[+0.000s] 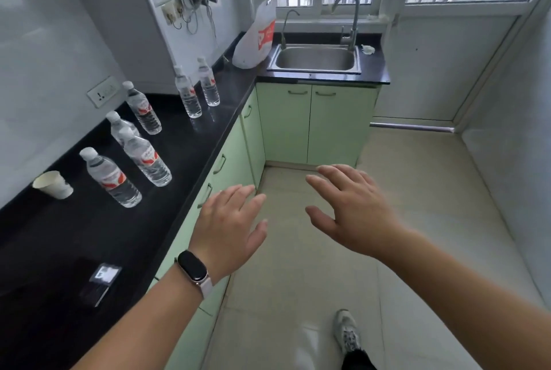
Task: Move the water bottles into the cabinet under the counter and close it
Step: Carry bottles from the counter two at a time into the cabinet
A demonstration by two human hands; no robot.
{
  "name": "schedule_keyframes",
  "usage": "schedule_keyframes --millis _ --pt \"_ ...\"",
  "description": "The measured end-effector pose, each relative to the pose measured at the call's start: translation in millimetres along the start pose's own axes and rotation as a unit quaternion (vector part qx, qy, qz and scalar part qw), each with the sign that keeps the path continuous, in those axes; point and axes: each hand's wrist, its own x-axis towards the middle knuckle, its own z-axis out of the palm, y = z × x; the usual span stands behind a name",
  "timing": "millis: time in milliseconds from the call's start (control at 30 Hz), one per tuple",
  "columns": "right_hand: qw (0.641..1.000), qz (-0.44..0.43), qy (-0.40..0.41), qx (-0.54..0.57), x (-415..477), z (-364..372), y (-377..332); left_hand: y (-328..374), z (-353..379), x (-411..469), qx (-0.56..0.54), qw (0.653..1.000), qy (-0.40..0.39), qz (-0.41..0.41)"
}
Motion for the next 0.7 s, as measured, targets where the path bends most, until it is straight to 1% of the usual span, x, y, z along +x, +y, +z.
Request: schedule_keyframes --millis 167,300,367,500,633,700 --pt "0.997 -0.059 -0.026 0.031 57.4 18.2 56.6 9.9 20.0 58.3 0.027 0.998 0.006 -0.059" --pt "0.991 -0.119 -0.031 0.059 107.8 25.2 96.2 9.4 30.9 103.7 0.066 0.996 0.003 -0.067" --pt "0.985 -0.151 -0.039 0.067 133.0 30.8 110.1 4.9 31.9 119.0 0.092 0.992 -0.008 -0.087" --pt "0.976 -0.193 -0.044 0.095 173.6 42.8 114.8 -1.9 23.0 126.4 0.105 0.981 -0.030 -0.158" --pt "0.965 -0.232 -0.038 0.115 199.4 56.6 102.0 -16.0 20.4 115.8 0.111 0.968 -0.052 -0.220" --pt "0.961 -0.247 -0.048 0.117 212.1 66.6 93.5 -30.8 22.9 112.5 0.107 0.962 -0.053 -0.244"
